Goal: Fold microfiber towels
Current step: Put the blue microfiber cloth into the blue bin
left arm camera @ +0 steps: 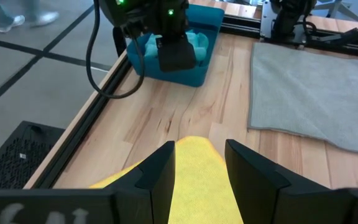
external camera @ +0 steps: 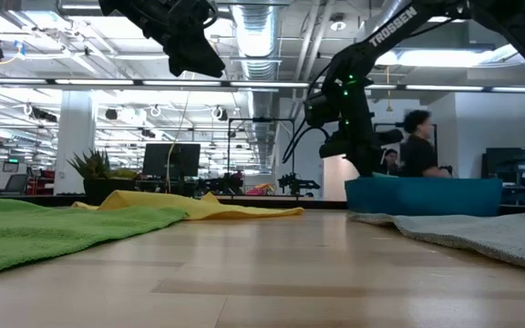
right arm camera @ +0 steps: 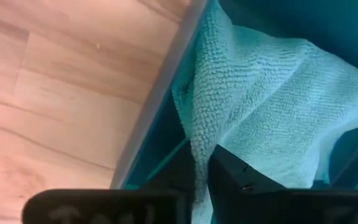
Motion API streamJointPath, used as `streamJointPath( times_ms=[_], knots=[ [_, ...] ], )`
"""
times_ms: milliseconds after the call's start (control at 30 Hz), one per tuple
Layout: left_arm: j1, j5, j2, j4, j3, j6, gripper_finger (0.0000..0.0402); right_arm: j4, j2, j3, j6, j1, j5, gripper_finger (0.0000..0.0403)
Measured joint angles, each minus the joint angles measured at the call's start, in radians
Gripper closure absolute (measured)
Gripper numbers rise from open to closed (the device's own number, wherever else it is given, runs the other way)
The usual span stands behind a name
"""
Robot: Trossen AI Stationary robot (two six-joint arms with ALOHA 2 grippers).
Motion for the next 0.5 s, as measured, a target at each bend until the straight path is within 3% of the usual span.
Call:
streamJointPath(
  times_ms=[500],
  knots=[
    [0.0,0.0,0.0,0.0,0.0,-0.002,0.0269,-0.01,-0.006,0.016,-0.048,0.001,-0.002,0.0232]
  ],
)
